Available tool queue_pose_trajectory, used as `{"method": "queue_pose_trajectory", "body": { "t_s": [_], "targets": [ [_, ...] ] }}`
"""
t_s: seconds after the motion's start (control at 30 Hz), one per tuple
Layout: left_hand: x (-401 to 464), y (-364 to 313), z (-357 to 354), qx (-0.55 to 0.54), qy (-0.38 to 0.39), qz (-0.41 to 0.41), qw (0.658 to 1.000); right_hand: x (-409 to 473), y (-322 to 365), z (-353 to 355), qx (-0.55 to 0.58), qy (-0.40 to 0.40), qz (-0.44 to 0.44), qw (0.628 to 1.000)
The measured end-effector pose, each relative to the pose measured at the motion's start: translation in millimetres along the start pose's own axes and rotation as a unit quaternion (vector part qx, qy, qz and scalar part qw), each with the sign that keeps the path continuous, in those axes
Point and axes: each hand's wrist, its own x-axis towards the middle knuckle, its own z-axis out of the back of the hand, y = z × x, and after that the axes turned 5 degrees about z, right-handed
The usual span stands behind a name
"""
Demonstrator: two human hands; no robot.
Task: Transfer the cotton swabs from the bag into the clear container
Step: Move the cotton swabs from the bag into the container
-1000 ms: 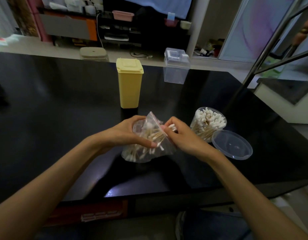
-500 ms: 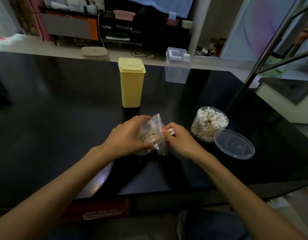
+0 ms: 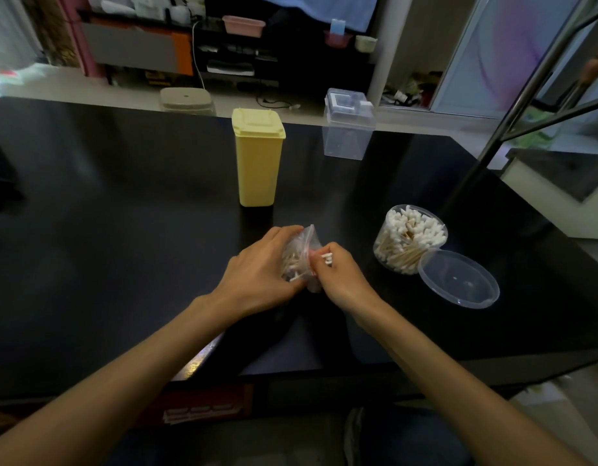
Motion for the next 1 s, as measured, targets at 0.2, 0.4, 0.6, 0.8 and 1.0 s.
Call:
{"method": "queue_pose_trajectory", "body": {
  "t_s": [0.2, 0.4, 0.6, 0.8, 1.0],
  "targets": [
    [1, 2, 0, -0.027, 0.023, 0.001, 0.999, 3, 3, 11, 0.062, 0.02, -0.033, 0.997],
    [6, 7, 7, -0.03, 0.025, 0.023, 0.999, 10, -3, 23, 0.042, -0.006, -0.023, 0.999],
    [9, 9, 11, -0.02, 0.025, 0.04, 0.999, 13, -1, 31, -0.017, -0.003, 0.024, 1.0],
    [12, 12, 18, -0.009, 0.032, 0.061, 0.998, 11, 2, 39, -0.035, -0.002, 0.034, 0.999],
    [12, 13, 17, -0.017, 0.037, 0.062, 0.997, 10, 6, 37, 0.008, 0.004, 0.035, 0.999]
  ]
}}
